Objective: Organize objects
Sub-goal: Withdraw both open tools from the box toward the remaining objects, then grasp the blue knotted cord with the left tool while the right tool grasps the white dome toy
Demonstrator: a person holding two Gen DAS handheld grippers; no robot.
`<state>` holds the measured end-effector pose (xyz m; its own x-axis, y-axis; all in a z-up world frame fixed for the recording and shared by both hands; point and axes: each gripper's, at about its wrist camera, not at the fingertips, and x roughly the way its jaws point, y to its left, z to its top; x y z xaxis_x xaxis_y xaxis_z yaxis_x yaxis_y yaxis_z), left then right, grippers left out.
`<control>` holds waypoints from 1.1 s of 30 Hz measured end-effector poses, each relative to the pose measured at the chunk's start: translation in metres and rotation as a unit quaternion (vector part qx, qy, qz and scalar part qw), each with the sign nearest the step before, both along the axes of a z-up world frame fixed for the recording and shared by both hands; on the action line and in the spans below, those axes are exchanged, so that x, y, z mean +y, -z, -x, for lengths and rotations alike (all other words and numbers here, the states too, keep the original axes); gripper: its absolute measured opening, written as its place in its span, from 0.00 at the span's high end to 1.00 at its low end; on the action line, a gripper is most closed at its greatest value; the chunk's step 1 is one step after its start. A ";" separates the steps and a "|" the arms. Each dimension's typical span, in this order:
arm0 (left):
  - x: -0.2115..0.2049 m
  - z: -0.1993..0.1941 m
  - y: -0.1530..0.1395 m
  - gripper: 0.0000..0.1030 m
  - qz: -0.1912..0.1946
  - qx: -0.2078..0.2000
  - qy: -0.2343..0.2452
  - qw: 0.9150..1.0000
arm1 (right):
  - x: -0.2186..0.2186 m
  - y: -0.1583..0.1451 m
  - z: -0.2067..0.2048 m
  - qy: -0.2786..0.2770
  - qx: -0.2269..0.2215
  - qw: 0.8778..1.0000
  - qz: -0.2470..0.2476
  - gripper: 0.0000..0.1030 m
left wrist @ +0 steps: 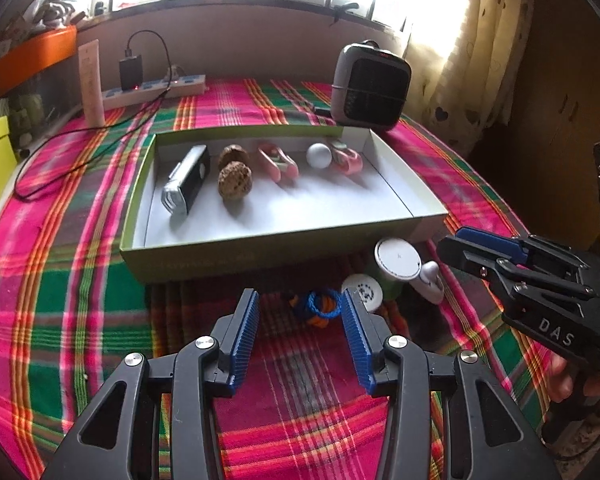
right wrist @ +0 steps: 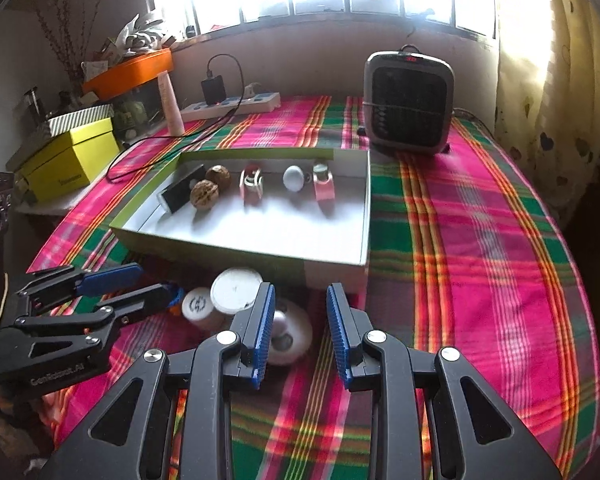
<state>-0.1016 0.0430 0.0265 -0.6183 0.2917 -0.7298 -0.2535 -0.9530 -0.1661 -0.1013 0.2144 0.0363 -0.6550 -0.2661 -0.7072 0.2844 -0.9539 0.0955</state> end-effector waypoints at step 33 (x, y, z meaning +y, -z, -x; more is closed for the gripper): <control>0.010 0.008 0.013 0.59 0.025 -0.013 0.004 1.000 | -0.015 0.027 0.009 -0.028 -0.037 0.998 -0.052 0.58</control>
<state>-0.1099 0.0531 0.0132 -0.5973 0.2587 -0.7592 -0.2568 -0.9584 -0.1246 -0.1102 0.1995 0.0096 -0.5865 -0.2235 -0.7785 0.3334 -0.9426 0.0194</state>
